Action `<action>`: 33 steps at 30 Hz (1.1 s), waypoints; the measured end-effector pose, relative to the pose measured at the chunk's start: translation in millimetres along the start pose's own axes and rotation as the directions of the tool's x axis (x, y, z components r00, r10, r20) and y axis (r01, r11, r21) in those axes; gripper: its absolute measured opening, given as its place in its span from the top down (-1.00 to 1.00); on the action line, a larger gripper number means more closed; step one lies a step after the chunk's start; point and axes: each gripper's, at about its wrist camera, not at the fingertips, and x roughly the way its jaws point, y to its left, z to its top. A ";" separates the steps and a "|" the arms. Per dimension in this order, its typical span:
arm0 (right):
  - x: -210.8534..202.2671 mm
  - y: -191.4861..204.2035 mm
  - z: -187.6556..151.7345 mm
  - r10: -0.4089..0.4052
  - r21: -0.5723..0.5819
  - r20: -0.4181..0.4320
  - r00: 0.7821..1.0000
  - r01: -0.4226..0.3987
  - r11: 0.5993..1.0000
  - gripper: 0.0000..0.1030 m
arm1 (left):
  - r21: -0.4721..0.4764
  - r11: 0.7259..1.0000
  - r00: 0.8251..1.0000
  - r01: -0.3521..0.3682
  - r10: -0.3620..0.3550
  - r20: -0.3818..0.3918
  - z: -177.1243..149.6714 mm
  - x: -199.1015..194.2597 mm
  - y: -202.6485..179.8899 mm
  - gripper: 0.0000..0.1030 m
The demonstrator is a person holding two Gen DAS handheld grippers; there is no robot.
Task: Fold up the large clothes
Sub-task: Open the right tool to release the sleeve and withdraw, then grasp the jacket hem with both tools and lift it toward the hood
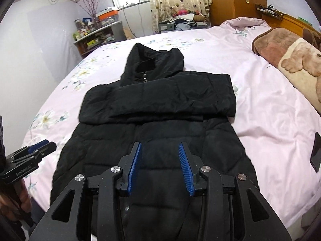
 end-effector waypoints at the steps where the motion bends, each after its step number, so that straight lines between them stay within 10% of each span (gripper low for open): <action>1: -4.3 1.7 -2.4 0.006 0.000 0.001 1.000 -0.006 1.000 0.24 | 0.002 1.000 1.000 0.003 -0.003 0.005 -1.2 -5.4 -1.4 0.07; 18: -17.1 15.3 14.0 0.035 -0.026 0.033 0.999 -0.034 0.999 0.14 | 0.005 0.999 0.997 0.040 -0.041 0.066 27.5 -19.1 -5.5 -0.02; 33: 77.0 -16.6 117.0 0.023 -0.035 0.013 1.000 -0.022 0.999 0.14 | 0.086 0.996 0.996 0.038 -0.044 0.071 145.4 78.6 -2.5 -0.06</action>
